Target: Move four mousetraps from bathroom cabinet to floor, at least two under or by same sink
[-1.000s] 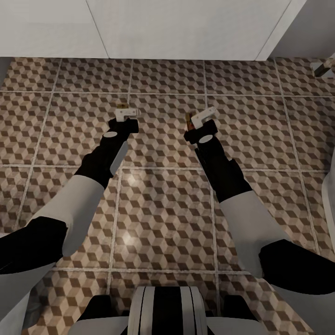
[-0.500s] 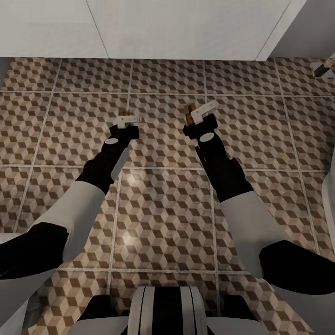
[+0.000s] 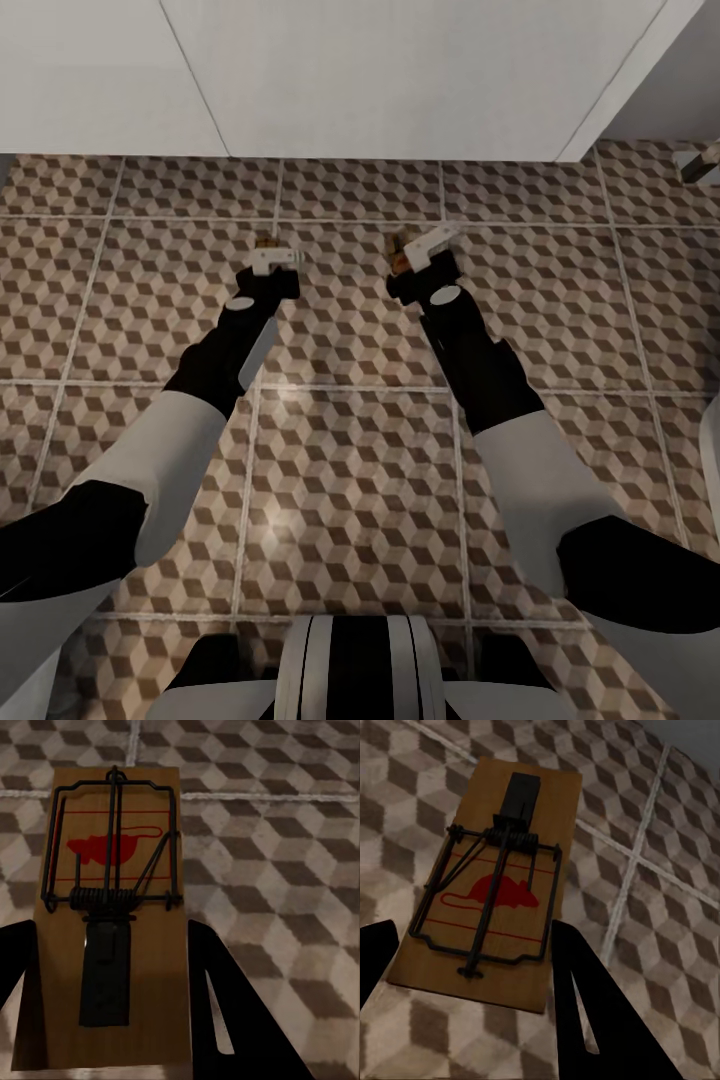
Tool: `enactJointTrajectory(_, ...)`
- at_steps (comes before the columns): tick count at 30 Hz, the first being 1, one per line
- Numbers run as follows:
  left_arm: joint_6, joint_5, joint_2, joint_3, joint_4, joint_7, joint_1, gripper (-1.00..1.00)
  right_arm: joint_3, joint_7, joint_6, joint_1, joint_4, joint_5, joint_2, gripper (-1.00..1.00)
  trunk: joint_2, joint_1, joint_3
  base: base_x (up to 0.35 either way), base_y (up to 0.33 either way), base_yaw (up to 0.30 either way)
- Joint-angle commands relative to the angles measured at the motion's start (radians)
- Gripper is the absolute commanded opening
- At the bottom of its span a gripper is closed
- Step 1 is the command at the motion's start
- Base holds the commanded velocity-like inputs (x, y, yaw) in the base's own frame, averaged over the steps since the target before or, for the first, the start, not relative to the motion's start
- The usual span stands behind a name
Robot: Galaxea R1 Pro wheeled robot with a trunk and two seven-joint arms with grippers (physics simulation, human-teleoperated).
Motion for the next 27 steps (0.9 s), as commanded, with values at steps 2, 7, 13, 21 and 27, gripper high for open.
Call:
enactJointTrajectory(2,0.005,0.007,0.001,-0.006,-0.002,0.009,0.001,-1.0,-0.003,0.048,0.008,0.0,0.007,-0.003,0.0,-1.0,0.0,0.0,-0.001,0.043,0.0,0.0)
enactJointTrajectory(7,0.005,0.007,0.0,-0.006,-0.004,0.009,0.009,-1.0,-0.021,0.077,0.007,0.0,0.069,-0.041,0.0,-1.0,0.0,0.0,-0.001,0.009,0.0,0.0)
enactJointTrajectory(13,0.006,0.007,0.0,-0.006,-0.003,0.009,0.02,-1.0,-0.07,0.078,0.005,0.0,0.082,-0.052,0.0,-1.0,0.0,0.0,-0.001,0.057,0.0,0.0)
enactJointTrajectory(21,0.006,0.007,-0.001,-0.006,-0.002,0.009,0.024,-1.0,-0.075,0.074,0.005,0.0,0.083,-0.052,0.0,-1.0,0.0,0.0,-0.001,0.235,0.0,0.0)
enactJointTrajectory(27,0.006,0.007,-0.001,-0.006,-0.003,0.009,0.025,-1.0,-0.073,0.073,0.005,0.0,0.083,-0.053,0.0,-1.0,0.0,0.0,-0.001,0.099,0.0,0.0)
